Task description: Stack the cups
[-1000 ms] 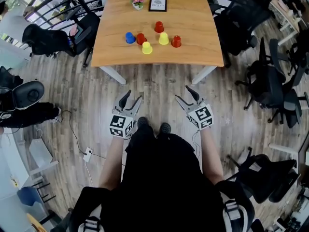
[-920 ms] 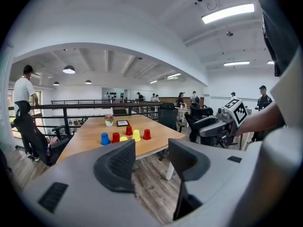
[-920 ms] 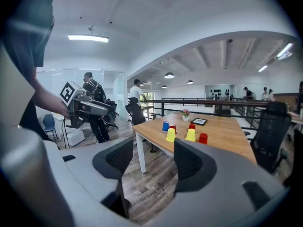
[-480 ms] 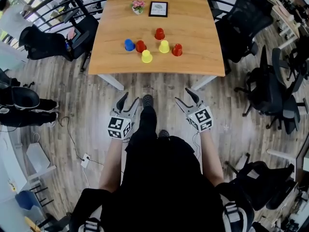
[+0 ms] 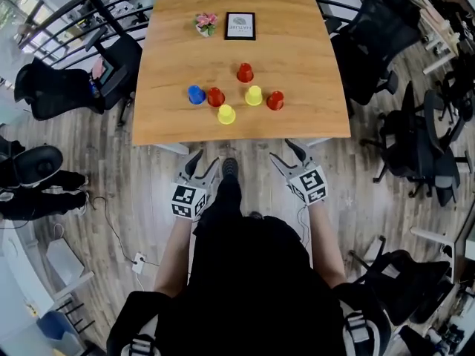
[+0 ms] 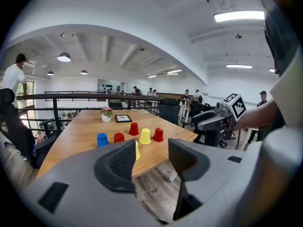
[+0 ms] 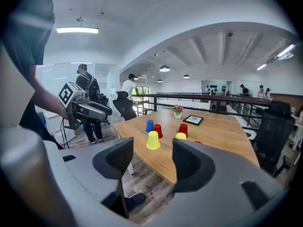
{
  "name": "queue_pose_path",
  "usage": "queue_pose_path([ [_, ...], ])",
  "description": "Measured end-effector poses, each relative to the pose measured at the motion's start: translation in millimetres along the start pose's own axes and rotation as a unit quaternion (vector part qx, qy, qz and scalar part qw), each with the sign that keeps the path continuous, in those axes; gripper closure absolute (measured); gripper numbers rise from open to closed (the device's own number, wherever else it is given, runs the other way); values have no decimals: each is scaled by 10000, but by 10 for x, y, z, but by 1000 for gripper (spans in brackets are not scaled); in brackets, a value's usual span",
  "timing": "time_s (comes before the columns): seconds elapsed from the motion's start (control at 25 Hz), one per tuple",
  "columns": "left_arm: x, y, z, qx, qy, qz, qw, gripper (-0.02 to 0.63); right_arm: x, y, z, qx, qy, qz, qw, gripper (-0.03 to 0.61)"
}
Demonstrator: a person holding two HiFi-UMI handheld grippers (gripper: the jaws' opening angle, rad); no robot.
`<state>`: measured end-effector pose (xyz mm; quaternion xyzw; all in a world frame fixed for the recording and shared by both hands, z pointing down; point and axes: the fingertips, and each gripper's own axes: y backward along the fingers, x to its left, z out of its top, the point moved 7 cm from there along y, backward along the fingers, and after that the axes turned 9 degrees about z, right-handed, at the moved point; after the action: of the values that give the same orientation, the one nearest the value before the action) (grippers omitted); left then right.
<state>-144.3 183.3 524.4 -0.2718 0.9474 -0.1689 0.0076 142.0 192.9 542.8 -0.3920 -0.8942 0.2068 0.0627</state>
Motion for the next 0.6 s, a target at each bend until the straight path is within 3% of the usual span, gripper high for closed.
queue_pose_path([
  [0.24,371,-554,182,230,-98,-324,9992,394,-393,-418,220,82,-231,-171,9996,311],
  [0.6,729,-1388,215,617,-355,-1114,9912,394,-956,-1057,490,206,-449,-562,9972,318],
])
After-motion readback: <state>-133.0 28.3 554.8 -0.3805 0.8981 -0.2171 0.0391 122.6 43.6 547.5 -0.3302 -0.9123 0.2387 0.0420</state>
